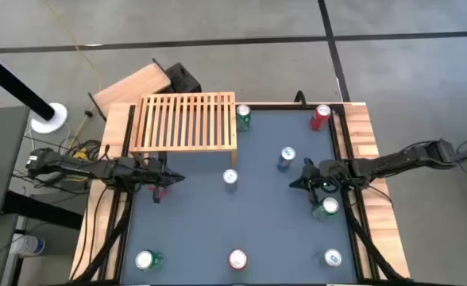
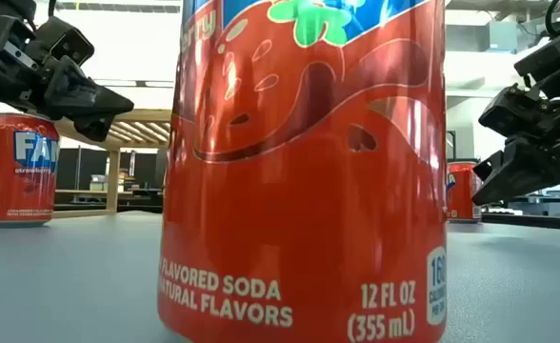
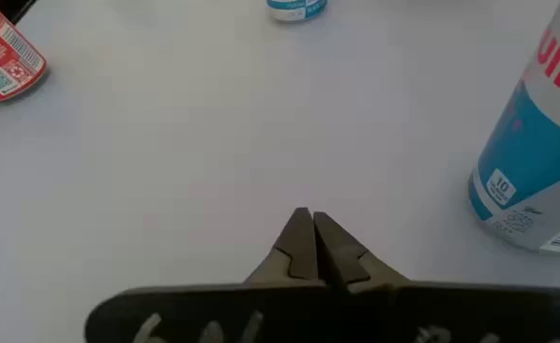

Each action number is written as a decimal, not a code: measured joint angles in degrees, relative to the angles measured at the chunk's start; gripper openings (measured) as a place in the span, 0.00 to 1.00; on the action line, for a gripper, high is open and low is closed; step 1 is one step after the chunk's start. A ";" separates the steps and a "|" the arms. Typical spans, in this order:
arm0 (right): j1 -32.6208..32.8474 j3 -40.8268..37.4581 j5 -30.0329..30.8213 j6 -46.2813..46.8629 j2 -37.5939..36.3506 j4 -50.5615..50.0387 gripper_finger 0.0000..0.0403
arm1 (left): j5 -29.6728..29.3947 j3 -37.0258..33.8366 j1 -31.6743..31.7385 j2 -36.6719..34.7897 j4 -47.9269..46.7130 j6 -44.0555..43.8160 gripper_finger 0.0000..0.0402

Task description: Place canned beverage on shelf

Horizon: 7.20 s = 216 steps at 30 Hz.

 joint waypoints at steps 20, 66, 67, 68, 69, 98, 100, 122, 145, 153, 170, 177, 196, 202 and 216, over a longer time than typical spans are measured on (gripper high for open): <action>-0.02 -0.01 0.00 0.00 0.00 0.00 0.00 | -0.02 0.00 0.00 0.00 0.02 0.00 0.00; -0.02 0.00 0.00 0.00 0.02 0.00 0.00 | -0.03 0.00 0.00 0.00 0.04 0.05 0.00; -0.01 -0.02 0.00 0.00 0.00 0.00 0.00 | -0.18 0.00 0.00 0.00 0.19 0.40 0.00; -0.02 -0.02 0.00 0.00 0.02 0.00 0.00 | -0.28 0.00 0.00 0.00 0.36 0.88 0.00; -0.01 -0.01 0.00 0.00 0.02 0.00 0.00 | -0.29 0.00 0.00 0.00 0.64 1.32 0.00; -0.17 3.87 4.00 -4.59 -0.11 10.26 0.00 | 13.01 1.45 0.02 0.04 8.22 24.58 0.00; -0.15 5.48 4.00 -4.62 -0.07 11.91 0.00 | 14.38 1.96 0.02 0.02 10.62 24.61 0.00; -8.48 29.64 3.48 -22.39 5.44 3.54 0.01 | -12.46 22.80 2.95 0.31 -6.87 42.37 0.00; -18.91 56.18 7.53 -17.70 29.32 -28.76 0.38 | -24.26 22.80 9.14 0.25 -5.37 43.28 0.21; -18.40 63.48 8.92 -12.65 29.46 -45.33 0.54 | -24.25 22.80 9.14 0.26 -5.70 41.73 0.40; -11.63 66.22 2.58 -14.98 29.62 -61.21 0.80 | -24.04 22.80 9.14 0.25 -8.89 40.83 0.48; -11.60 62.81 2.80 -13.78 29.59 -60.89 0.79 | -20.81 22.80 9.14 0.26 -11.04 40.00 0.48; -16.68 55.74 5.86 -14.64 29.11 -55.16 0.79 | -20.85 22.80 9.12 0.26 -11.59 39.78 0.48; -16.68 51.46 5.86 -13.31 29.11 -51.95 0.79 | -20.87 22.80 9.14 0.26 -11.69 39.80 0.48; -16.74 47.04 5.86 -11.17 29.11 -45.48 0.79 | -20.90 22.80 9.14 0.26 -11.74 39.76 0.48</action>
